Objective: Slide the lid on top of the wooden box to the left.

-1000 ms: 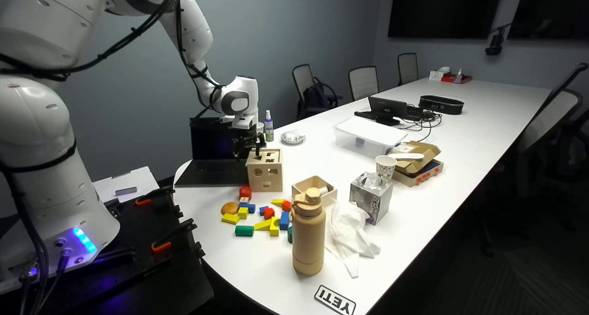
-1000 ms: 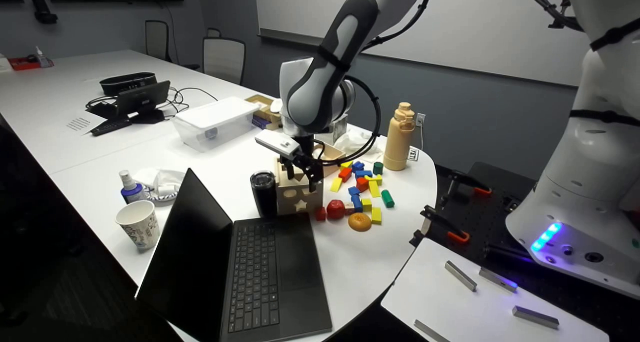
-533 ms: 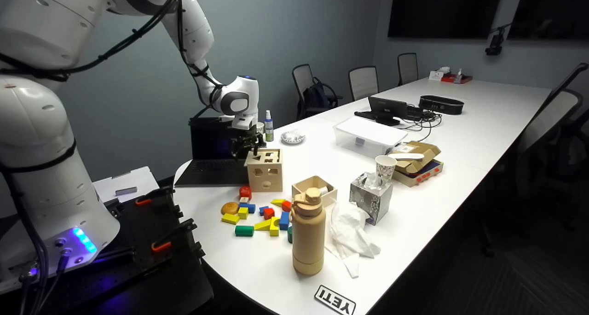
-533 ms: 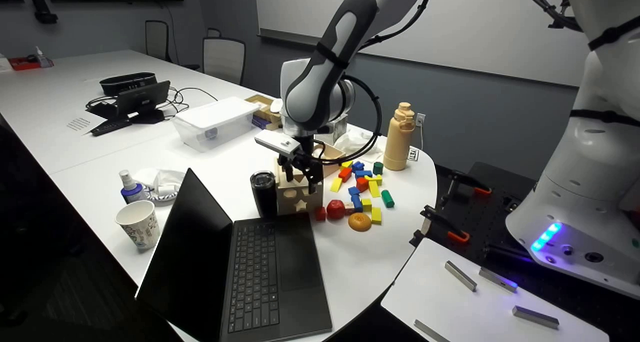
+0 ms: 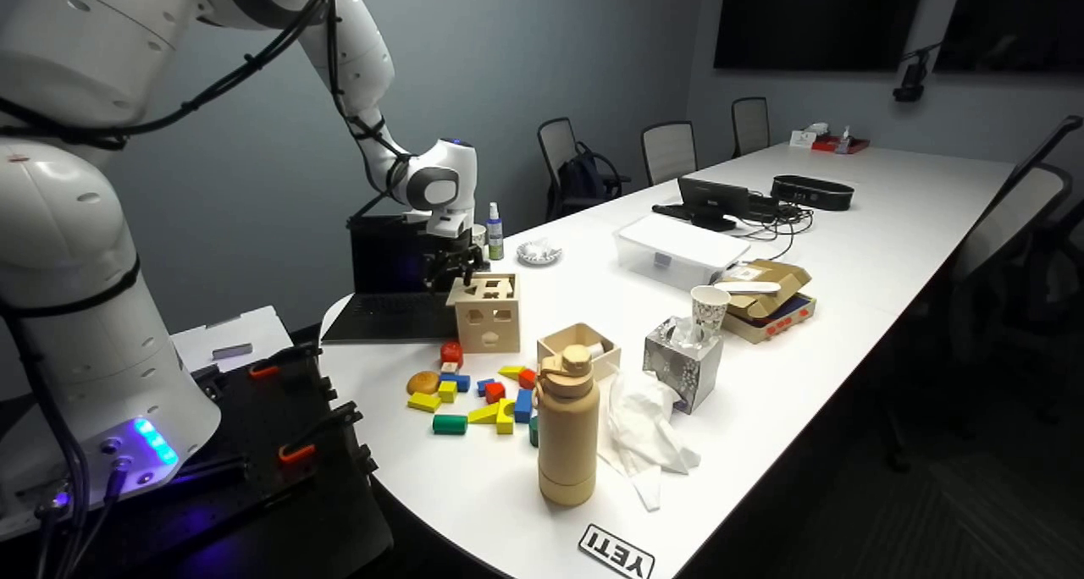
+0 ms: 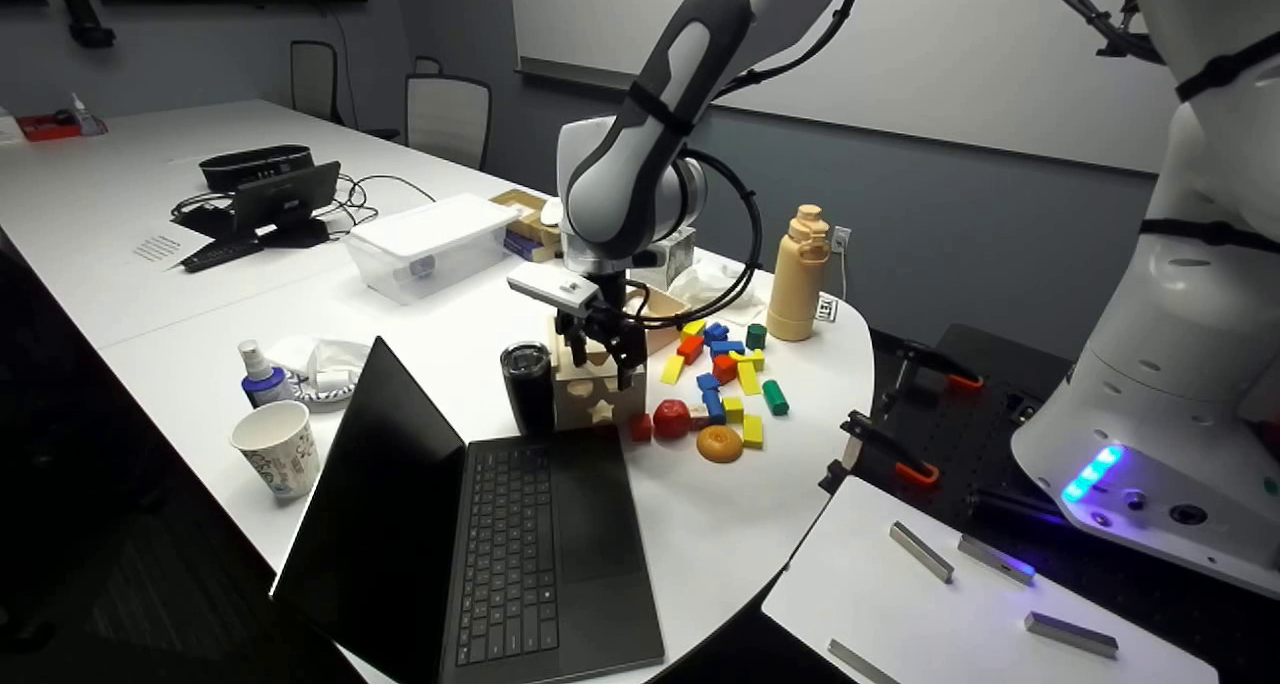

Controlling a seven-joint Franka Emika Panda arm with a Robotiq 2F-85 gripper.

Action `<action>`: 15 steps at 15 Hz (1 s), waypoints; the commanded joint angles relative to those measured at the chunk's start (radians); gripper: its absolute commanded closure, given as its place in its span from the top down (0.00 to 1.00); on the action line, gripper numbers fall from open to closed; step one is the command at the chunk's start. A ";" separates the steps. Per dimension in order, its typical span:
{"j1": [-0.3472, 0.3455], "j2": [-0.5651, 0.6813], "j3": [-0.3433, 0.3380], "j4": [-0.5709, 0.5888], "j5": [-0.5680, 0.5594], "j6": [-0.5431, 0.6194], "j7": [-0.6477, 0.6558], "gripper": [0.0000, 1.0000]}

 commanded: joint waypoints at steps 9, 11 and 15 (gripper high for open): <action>-0.021 0.056 0.064 0.010 0.121 -0.011 -0.084 1.00; -0.018 0.053 0.065 0.008 0.126 -0.008 -0.082 1.00; -0.023 0.048 0.075 0.005 0.136 0.005 -0.092 1.00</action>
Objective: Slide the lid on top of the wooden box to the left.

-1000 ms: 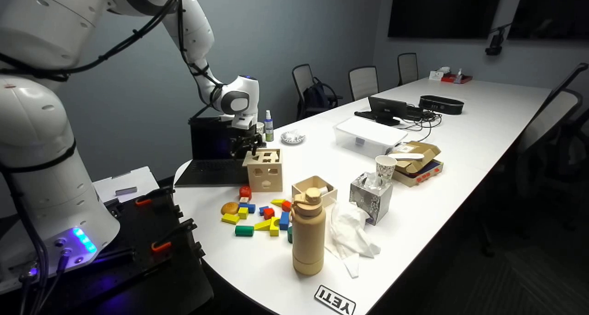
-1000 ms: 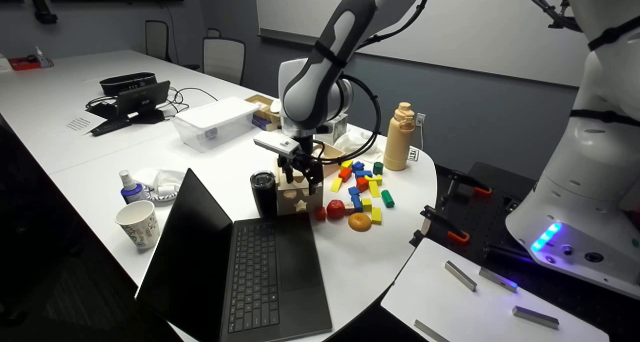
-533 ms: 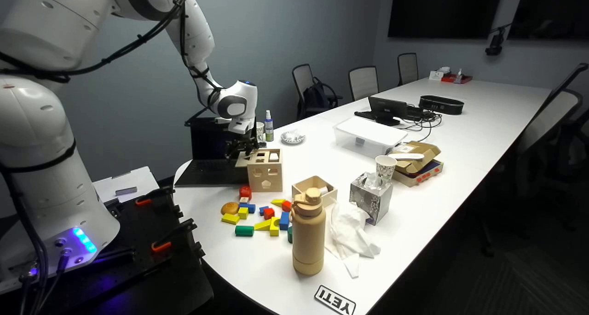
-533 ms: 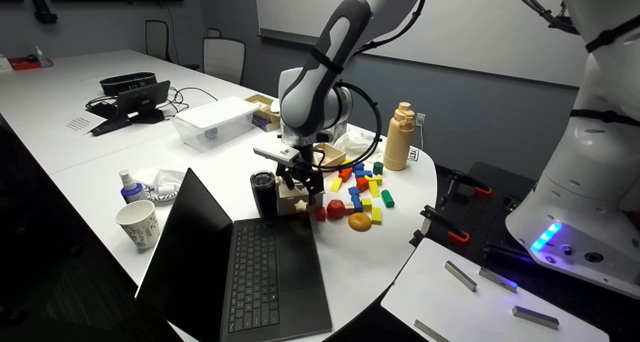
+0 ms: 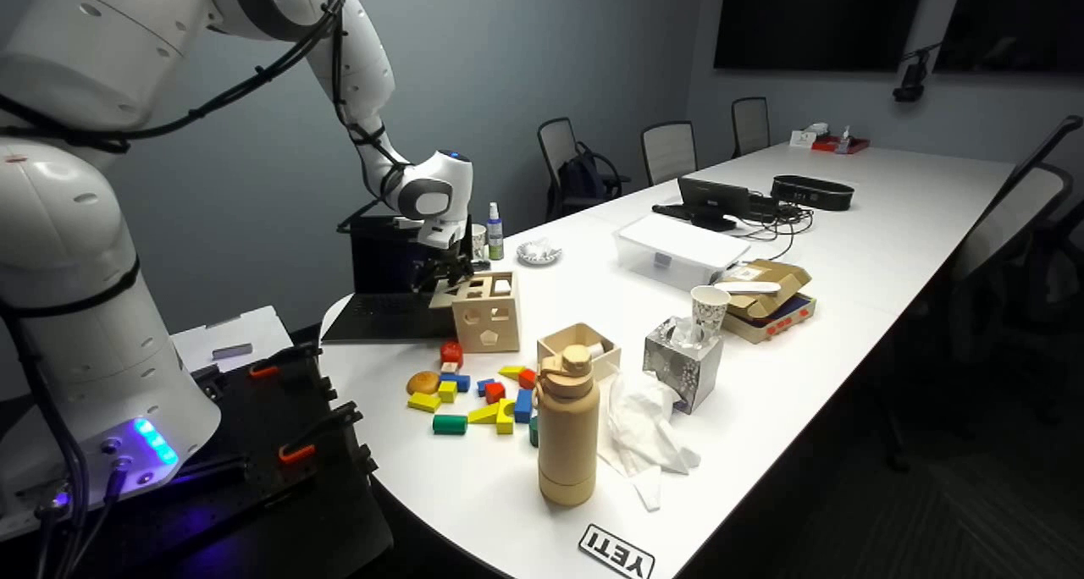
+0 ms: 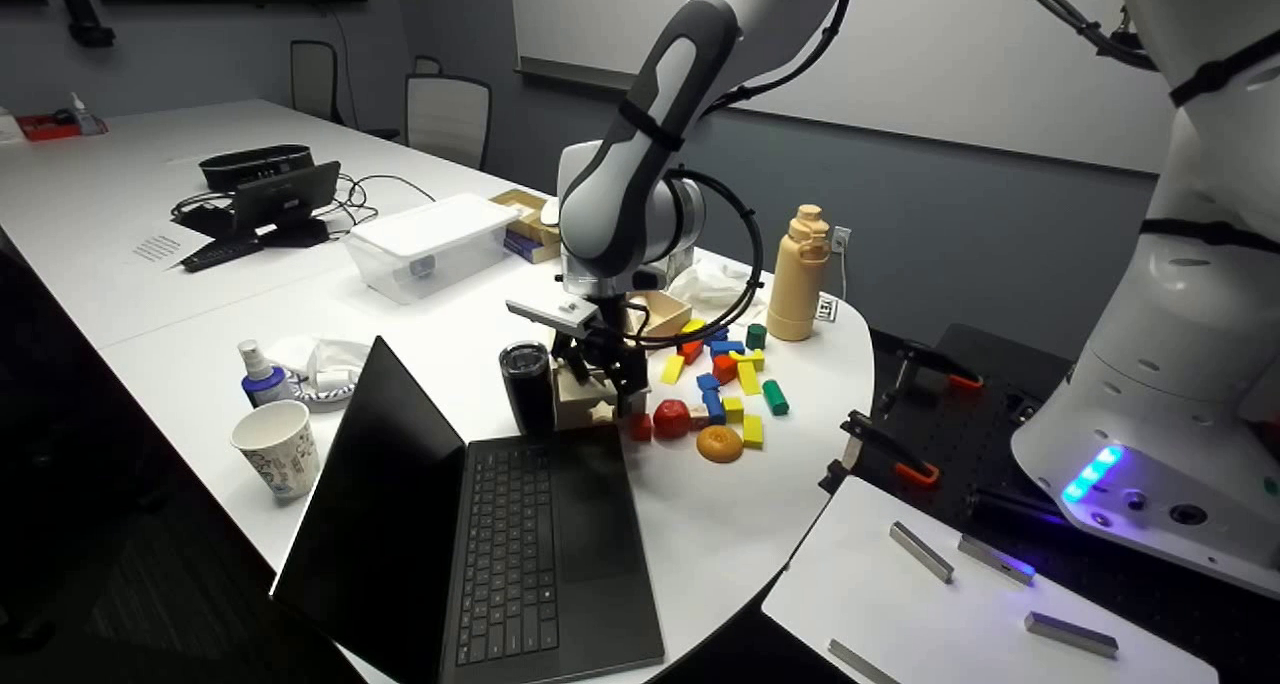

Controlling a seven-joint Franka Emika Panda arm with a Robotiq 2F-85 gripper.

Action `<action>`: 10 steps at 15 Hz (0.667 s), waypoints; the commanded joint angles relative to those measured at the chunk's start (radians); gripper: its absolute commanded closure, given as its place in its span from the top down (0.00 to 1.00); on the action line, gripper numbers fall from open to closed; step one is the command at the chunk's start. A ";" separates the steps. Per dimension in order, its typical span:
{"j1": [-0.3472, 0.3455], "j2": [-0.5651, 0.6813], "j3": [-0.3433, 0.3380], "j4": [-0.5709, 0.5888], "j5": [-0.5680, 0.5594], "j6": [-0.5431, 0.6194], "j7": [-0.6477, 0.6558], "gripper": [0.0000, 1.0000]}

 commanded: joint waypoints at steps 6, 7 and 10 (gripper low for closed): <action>-0.039 0.004 0.080 0.000 0.109 0.020 -0.108 1.00; -0.041 0.004 0.087 0.000 0.124 0.018 -0.123 1.00; -0.043 -0.002 0.093 -0.004 0.157 0.017 -0.157 1.00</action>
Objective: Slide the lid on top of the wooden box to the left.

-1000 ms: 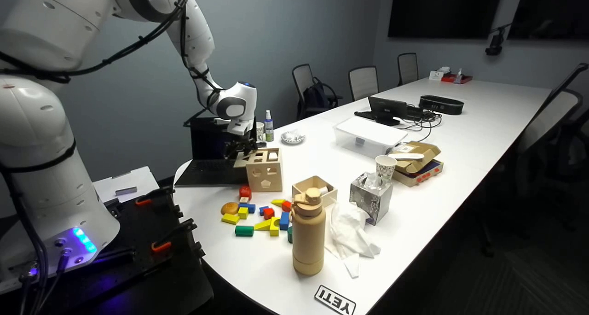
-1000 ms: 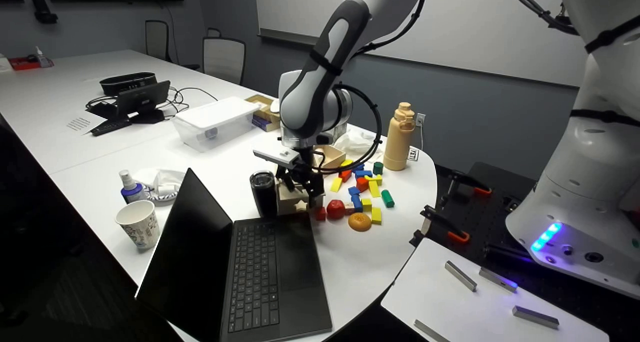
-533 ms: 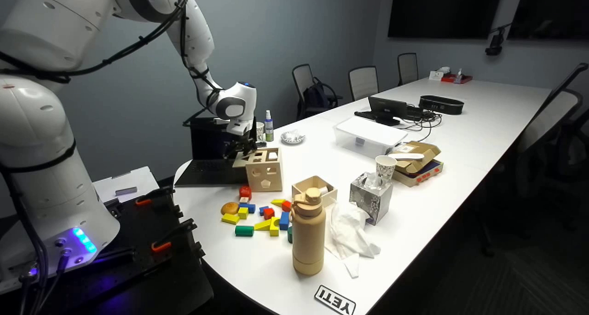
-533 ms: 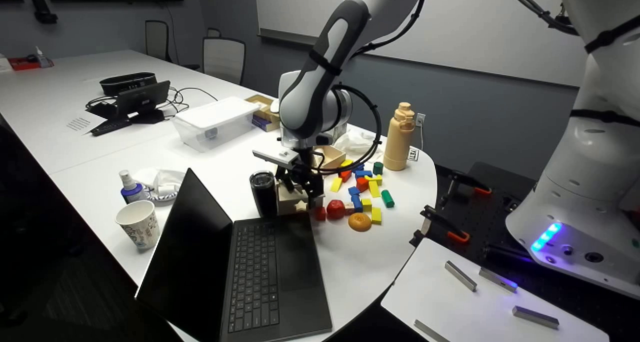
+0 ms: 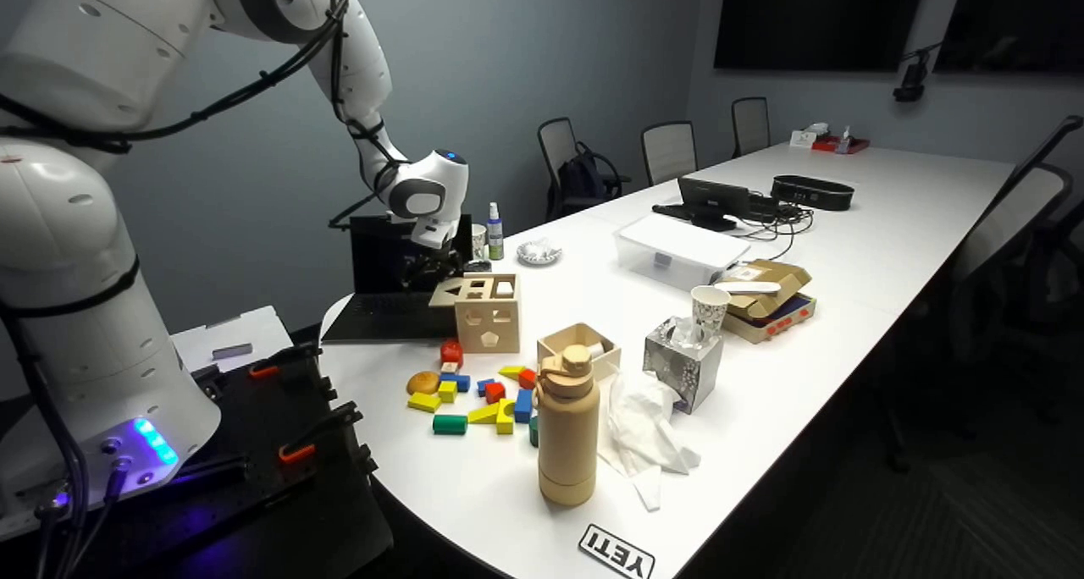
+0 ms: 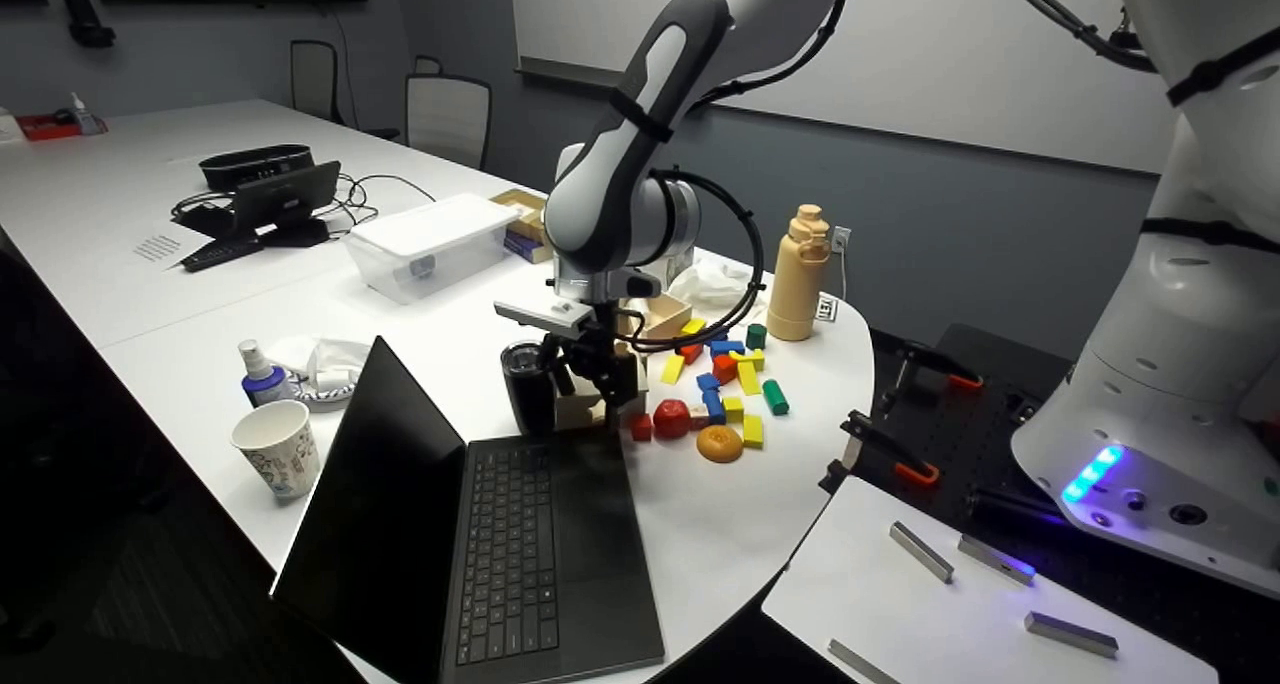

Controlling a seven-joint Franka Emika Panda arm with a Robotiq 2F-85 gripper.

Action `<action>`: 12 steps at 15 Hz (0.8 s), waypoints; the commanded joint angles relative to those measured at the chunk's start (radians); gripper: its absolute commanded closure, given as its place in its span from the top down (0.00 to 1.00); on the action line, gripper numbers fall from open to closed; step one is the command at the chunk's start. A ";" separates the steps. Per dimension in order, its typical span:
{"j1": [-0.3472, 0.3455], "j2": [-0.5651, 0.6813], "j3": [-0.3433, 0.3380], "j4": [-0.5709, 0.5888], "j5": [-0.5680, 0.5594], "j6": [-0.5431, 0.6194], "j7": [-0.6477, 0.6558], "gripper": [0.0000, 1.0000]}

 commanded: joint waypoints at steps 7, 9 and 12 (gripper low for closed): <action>0.024 -0.112 -0.008 -0.047 0.007 0.007 -0.047 1.00; 0.030 -0.180 -0.018 -0.073 -0.034 -0.011 -0.086 1.00; 0.034 -0.292 -0.038 -0.121 -0.120 -0.035 -0.175 1.00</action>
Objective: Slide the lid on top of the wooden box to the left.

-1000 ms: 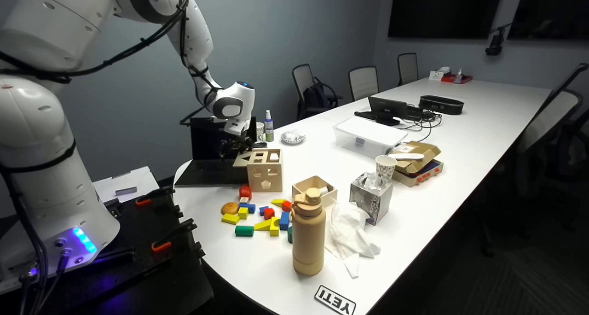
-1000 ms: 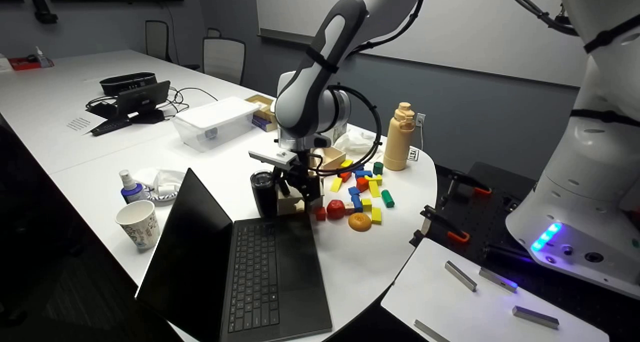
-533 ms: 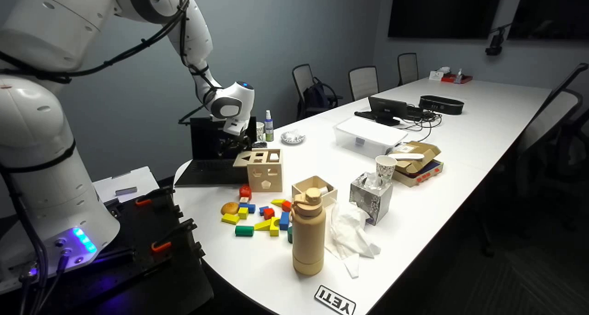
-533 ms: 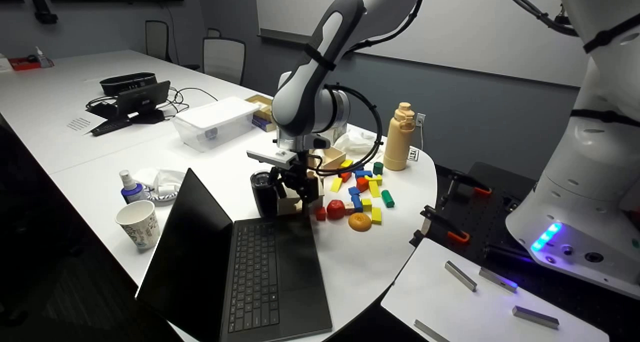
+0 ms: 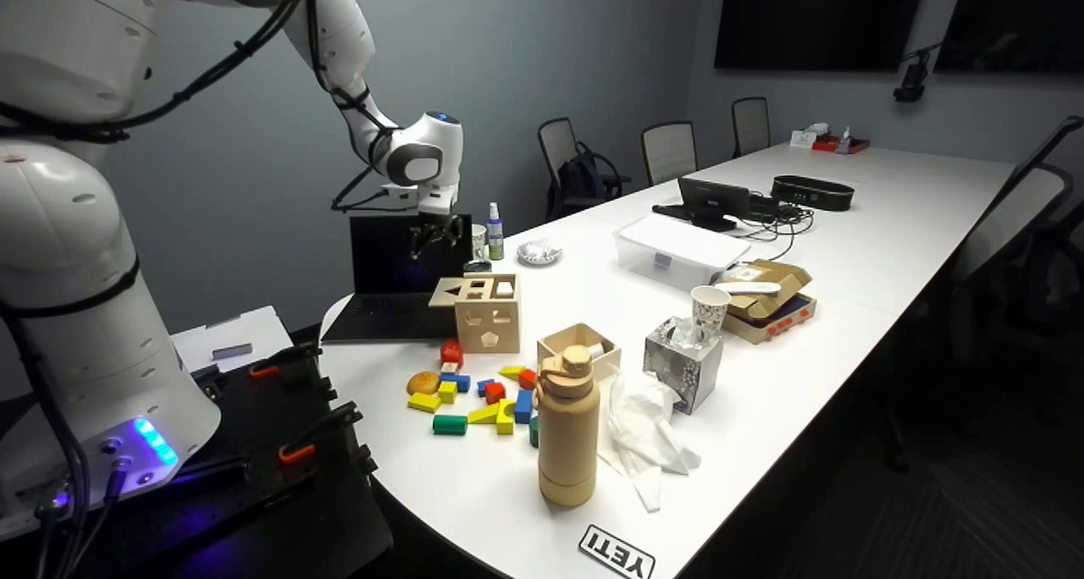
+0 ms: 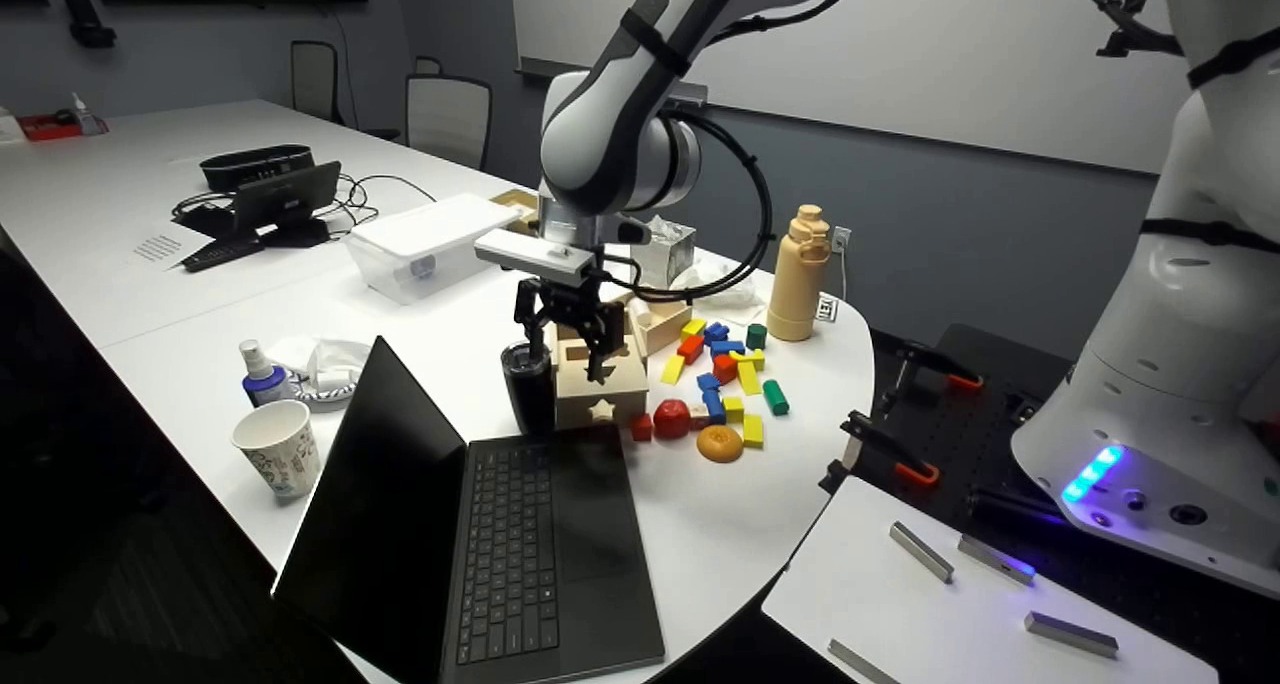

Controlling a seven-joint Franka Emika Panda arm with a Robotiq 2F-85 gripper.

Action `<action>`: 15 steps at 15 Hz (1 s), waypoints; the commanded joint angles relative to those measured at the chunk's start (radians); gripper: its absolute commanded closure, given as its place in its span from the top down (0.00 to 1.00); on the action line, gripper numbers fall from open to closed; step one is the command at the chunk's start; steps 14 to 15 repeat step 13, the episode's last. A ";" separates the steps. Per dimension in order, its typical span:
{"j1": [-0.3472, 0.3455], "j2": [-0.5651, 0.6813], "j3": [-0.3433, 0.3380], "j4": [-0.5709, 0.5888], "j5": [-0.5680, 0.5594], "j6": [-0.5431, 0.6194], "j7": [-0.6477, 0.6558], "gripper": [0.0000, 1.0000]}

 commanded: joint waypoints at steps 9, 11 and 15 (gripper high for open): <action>-0.020 -0.378 -0.047 -0.148 -0.201 -0.127 -0.361 1.00; -0.030 -0.396 -0.044 -0.150 -0.184 -0.126 -0.426 1.00; -0.035 -0.406 -0.045 -0.150 -0.178 -0.127 -0.470 1.00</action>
